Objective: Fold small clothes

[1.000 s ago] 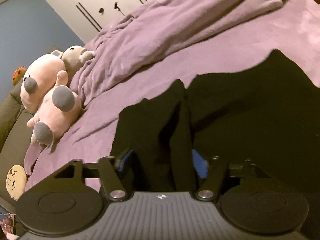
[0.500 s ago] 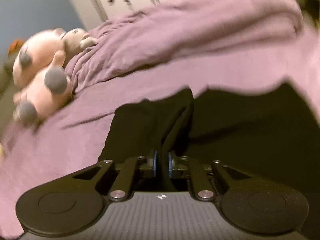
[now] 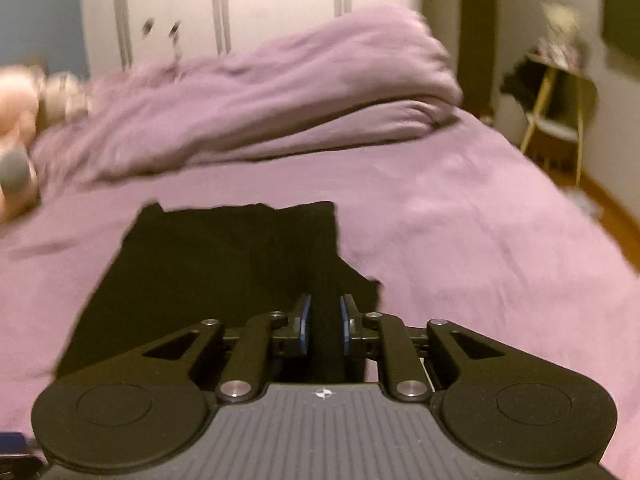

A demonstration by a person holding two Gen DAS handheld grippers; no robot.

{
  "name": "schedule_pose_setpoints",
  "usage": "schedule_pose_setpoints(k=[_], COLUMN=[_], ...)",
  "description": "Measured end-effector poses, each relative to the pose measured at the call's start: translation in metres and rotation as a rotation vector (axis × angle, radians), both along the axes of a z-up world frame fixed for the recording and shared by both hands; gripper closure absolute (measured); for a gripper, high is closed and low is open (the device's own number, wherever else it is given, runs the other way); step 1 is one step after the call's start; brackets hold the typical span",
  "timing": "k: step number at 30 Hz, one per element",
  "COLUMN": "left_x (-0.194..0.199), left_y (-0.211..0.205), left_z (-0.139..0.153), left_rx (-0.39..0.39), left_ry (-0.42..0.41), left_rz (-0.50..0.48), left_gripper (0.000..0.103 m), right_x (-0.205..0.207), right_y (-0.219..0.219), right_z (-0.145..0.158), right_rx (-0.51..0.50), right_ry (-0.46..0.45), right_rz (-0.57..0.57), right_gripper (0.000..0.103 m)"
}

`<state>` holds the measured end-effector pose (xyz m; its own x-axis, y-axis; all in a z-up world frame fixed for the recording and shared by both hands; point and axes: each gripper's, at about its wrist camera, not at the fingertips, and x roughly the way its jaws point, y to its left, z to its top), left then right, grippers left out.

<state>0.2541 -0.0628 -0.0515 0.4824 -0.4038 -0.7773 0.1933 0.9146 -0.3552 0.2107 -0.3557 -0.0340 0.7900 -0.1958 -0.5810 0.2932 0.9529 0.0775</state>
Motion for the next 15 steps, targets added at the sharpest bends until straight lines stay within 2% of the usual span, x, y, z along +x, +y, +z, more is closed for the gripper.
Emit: schedule_pose_setpoints(k=[3,7,13,15], left_x=[0.003,0.001,-0.006,-0.006], left_y=[-0.005,-0.013,-0.021,-0.020], left_z=[-0.003,-0.003,0.000,0.001], left_rx=[0.026,0.025,0.067,0.071], left_ry=[0.014,0.029,0.035,0.036], left_rz=[0.011,0.011,0.012,0.023], left_gripper=[0.041,0.041,0.041,0.041], right_x=[-0.044,-0.079,-0.068,-0.071], right_y=[-0.011,-0.015,0.002,0.007], right_z=[-0.004,-0.019,-0.026,-0.020], right_rx=[0.143,0.285,0.220,0.191], right_ry=[-0.033,-0.039,-0.009,-0.024], right_rz=[-0.006,0.006,0.019,0.015], right_gripper=[0.066,0.061,0.060,0.073])
